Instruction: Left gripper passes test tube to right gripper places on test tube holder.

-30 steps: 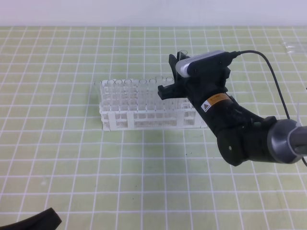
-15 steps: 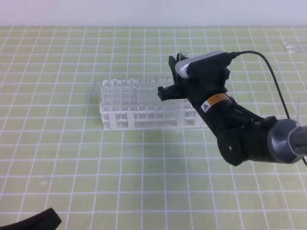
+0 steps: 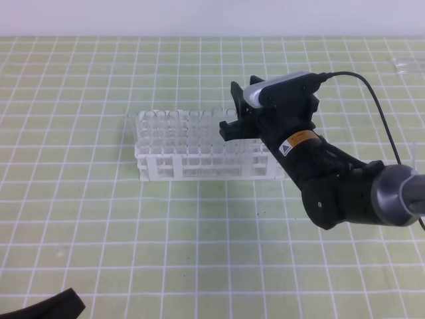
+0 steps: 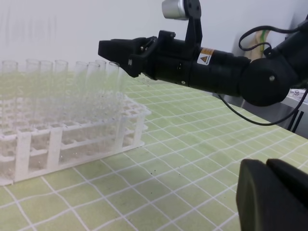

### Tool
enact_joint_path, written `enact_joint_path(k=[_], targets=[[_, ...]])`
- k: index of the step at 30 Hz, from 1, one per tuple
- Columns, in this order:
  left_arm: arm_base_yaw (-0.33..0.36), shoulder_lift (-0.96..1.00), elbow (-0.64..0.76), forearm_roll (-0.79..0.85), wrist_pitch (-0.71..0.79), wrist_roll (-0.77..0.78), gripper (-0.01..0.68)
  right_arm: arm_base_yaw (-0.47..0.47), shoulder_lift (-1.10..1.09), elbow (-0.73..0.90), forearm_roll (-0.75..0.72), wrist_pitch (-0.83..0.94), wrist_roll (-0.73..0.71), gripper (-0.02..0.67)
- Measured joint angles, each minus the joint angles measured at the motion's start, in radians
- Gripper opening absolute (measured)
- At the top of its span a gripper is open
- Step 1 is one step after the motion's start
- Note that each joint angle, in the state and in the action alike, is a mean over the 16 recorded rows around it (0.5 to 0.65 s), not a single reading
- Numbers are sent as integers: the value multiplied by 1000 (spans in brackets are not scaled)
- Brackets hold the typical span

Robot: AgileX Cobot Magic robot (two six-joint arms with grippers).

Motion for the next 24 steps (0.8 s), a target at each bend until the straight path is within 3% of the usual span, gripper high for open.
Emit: enact_joint_path(k=[14, 24], targets=[[0, -1, -2, -4, 1, 0, 0, 0, -85, 6, -31, 55, -4, 33], [0, -1, -2, -4, 1, 0, 0, 13, -332, 17, -114, 352, -6, 24]])
